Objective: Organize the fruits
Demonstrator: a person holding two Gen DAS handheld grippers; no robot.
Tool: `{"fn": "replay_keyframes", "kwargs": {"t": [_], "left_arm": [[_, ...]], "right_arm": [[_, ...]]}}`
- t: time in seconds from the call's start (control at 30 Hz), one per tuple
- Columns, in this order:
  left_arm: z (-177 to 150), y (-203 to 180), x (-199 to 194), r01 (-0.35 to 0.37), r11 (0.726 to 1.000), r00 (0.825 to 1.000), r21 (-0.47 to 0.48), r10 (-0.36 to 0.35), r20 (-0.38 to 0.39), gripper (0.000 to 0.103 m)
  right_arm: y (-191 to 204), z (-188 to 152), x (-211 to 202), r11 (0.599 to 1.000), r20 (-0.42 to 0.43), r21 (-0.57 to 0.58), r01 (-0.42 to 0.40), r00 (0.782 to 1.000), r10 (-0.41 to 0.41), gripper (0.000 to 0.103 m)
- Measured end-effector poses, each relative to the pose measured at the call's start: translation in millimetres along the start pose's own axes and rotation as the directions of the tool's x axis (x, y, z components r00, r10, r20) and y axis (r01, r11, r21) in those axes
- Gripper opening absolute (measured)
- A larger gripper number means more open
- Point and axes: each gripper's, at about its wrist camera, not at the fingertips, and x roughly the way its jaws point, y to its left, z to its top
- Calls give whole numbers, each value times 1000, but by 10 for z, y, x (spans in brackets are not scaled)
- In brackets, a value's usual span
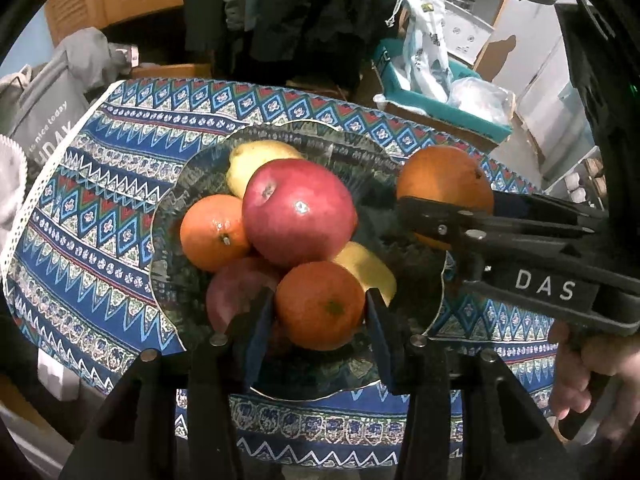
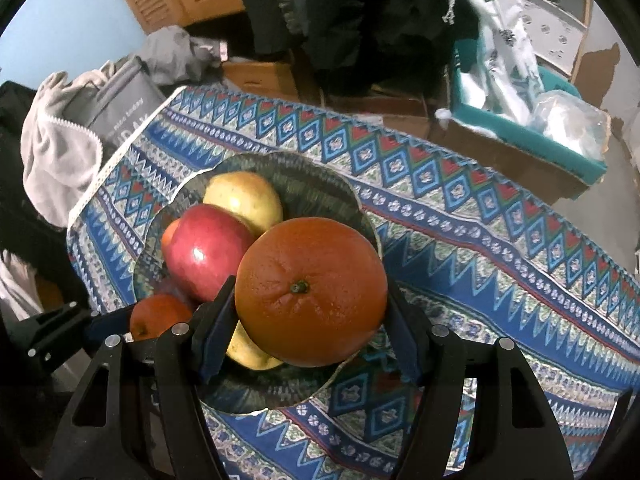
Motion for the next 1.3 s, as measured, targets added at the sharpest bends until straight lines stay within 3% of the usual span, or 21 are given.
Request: {"fn": "replay_keyframes", "kwargs": {"t": [0.1,0.43,0.53,0.73,1.03,1.3], "left_arm": [[5,-8,-34,2,1000,1000,7,-2,21,62],[28,0,-95,-20,1000,999,4,20,32,65],[41,1,-137,-20,1000,999,3,20,44,65],[68,-24,-254,-36,999,996,12,35,79,67],[180,-116,-556,-19,1000,989,11,18,148,69],[269,-281,-843,-3,999,977,40,-5,211,71]], "right_arm": [[40,1,48,1000,-9,-14,0,1000,0,69],[-6,-21,100,1000,-11,14,-4,1000,4,71],[-30,28,-8,999,29,37,-35,999,34,71],[-29,101,-253,999,86,37,-7,996,3,71],[-110,88,-755,995,170,60,74,982,-83,71],[-259,4,-1280,986,252,98,137,955,-157,71]]}}
